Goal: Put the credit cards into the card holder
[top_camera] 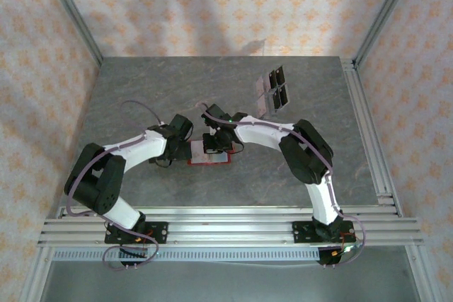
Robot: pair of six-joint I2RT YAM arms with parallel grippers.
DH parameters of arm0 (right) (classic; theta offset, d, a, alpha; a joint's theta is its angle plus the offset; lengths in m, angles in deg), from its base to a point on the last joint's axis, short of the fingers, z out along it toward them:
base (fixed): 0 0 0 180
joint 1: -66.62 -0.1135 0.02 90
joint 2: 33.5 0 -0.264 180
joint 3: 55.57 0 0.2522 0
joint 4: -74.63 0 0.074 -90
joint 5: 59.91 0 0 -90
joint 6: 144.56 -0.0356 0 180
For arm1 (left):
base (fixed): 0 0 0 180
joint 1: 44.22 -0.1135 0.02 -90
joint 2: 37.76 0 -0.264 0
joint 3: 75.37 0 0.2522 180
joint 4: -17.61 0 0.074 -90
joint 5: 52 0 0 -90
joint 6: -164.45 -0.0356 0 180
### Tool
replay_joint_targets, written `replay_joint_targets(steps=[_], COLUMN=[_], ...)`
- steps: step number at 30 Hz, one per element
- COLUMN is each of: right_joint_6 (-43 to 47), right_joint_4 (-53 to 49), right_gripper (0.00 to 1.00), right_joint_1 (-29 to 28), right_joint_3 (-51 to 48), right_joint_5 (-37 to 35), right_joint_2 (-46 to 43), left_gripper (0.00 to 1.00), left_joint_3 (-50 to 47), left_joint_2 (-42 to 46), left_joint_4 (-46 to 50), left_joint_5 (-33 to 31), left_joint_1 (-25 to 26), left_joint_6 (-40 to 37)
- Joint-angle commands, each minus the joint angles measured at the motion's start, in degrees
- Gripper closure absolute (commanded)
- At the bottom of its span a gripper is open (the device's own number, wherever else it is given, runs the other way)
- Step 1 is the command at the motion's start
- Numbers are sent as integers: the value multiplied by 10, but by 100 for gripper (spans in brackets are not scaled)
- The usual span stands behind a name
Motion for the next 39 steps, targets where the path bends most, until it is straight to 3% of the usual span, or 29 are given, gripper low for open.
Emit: replay_joint_targets(steps=[1,10,30,39], right_joint_6=[-4,-1,6,5], right_joint_4=[-11,-12,-30,-27], right_gripper=[100,100,100,100], right_joint_1=[-4,-1,-8,-4], right_joint_3=[-9,-18,59,47], right_joint_5=[-22,-45,0,-14], right_joint_2=[2,-22,62,5], left_gripper=[0,1,1,1], left_joint_3=[-3,-5,-9,-5], left_joint_2=[-14,-23,-37,-22], left_joint_4=[-11,-19,-33,-13], left_joint_5=[5,7,13,-16], left_joint_1=[1,4,11,17], left_joint_6=[-9,-9,-2,16])
